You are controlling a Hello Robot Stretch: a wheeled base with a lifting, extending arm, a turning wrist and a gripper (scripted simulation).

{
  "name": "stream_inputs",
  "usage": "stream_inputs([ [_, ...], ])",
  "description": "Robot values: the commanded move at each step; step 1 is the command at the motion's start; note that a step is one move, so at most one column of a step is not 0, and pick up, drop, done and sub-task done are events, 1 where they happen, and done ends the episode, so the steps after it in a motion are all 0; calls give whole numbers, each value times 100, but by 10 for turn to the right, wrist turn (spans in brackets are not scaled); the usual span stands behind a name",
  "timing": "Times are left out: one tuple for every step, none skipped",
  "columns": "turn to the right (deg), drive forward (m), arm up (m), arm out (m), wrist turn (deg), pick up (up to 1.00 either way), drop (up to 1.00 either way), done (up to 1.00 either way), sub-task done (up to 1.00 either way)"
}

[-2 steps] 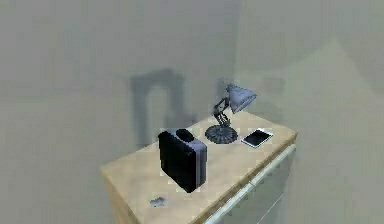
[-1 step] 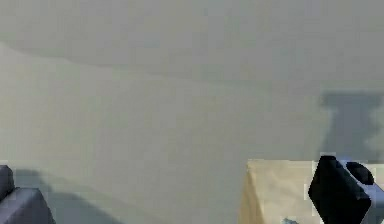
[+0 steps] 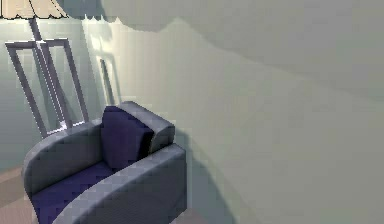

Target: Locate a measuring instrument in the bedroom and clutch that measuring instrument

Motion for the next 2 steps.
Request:
stream_inputs([
  [0, 0, 50, 0, 0, 0, 0, 0, 0],
  [0, 0, 38, 0, 0, 0, 0, 0, 0],
])
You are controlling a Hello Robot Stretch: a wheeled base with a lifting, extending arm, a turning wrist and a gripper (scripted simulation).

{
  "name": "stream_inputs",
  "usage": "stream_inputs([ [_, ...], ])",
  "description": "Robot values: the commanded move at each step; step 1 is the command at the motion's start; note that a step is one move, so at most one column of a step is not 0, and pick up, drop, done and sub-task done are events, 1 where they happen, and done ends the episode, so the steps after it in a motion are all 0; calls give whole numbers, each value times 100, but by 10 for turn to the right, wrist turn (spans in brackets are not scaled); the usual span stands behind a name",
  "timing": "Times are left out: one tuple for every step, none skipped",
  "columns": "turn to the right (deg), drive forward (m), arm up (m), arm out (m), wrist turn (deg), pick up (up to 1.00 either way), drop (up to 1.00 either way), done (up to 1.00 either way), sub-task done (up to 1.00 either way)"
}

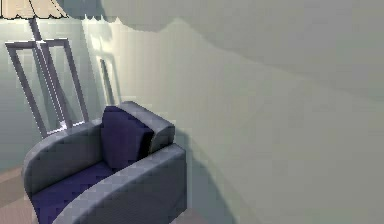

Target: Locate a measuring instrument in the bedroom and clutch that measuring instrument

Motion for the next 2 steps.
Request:
stream_inputs([
  [0, 0, 0, 24, 0, 0, 0, 0, 0],
  [0, 0, 0, 0, 450, 0, 0, 0, 0],
])
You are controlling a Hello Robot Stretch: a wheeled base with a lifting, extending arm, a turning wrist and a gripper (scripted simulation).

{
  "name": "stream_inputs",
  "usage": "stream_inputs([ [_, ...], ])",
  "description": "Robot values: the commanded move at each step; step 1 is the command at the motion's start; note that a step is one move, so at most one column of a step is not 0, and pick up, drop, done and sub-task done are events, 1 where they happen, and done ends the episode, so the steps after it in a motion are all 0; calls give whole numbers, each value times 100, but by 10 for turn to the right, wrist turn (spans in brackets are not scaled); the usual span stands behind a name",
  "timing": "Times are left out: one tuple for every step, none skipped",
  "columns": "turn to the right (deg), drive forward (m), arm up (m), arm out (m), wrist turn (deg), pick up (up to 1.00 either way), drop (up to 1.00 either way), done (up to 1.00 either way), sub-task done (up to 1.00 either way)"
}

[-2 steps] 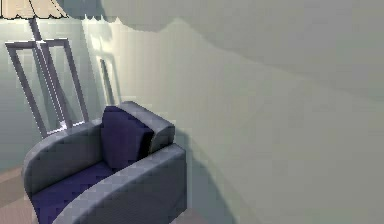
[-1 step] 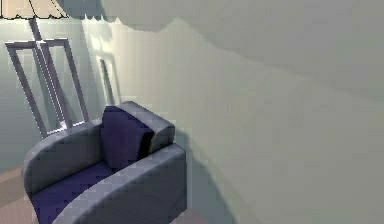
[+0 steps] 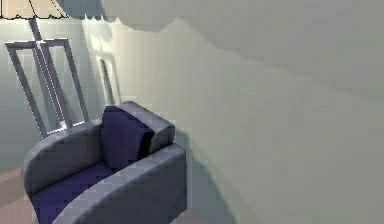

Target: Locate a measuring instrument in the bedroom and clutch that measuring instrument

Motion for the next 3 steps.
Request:
stream_inputs([
  [0, 0, 0, 0, 450, 0, 0, 0, 0],
  [0, 0, 0, 0, 450, 0, 0, 0, 0],
  [0, 0, 0, 0, 270, 0, 0, 0, 0],
])
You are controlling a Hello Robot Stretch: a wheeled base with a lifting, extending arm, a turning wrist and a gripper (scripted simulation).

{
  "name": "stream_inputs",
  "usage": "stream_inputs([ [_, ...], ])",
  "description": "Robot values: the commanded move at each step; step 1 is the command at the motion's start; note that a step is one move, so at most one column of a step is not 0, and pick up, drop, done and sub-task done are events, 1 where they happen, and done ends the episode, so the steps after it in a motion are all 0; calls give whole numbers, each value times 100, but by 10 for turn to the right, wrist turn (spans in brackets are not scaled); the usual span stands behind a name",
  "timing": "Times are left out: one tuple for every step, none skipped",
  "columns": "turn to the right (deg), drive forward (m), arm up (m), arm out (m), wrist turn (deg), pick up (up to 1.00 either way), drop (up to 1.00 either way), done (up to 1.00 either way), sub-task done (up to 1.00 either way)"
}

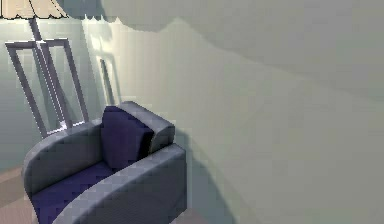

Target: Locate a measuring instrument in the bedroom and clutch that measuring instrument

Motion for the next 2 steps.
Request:
stream_inputs([
  [0, 0, -24, 0, 0, 0, 0, 0, 0],
  [0, 0, 0, 0, 0, 100, 0, 0, 0],
])
